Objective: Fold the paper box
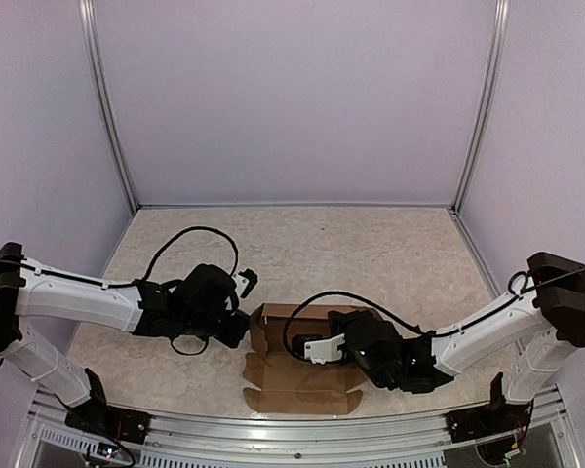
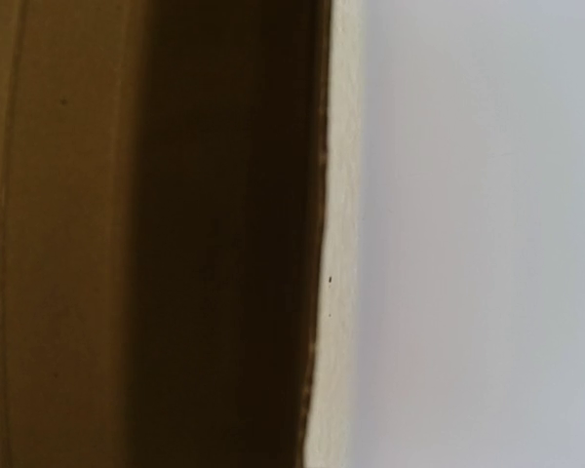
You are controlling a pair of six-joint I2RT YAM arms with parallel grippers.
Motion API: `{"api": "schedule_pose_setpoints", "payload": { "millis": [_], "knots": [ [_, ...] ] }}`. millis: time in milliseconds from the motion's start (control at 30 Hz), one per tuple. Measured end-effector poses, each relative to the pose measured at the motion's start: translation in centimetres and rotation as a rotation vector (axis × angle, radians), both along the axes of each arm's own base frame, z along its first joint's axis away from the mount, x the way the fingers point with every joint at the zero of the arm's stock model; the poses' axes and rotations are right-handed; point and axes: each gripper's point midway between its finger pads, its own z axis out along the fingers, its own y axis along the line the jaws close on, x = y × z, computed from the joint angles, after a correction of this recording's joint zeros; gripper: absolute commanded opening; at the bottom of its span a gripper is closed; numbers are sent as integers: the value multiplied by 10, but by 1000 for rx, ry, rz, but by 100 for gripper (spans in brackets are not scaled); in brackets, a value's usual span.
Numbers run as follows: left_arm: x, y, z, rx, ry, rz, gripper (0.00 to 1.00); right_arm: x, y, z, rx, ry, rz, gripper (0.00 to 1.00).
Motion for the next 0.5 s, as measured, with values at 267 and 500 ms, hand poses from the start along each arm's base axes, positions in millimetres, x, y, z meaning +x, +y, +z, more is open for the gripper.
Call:
{"api": "schedule_pose_setpoints", "payload": {
  "millis": [267, 500],
  "knots": [
    [-10, -9, -3, -28, 5, -42, 9, -2, 0, -2, 1, 9, 1, 0],
    [-21, -10, -10, -28, 30, -72, 10, -2, -1, -5, -5, 17, -4, 0]
  ]
}}
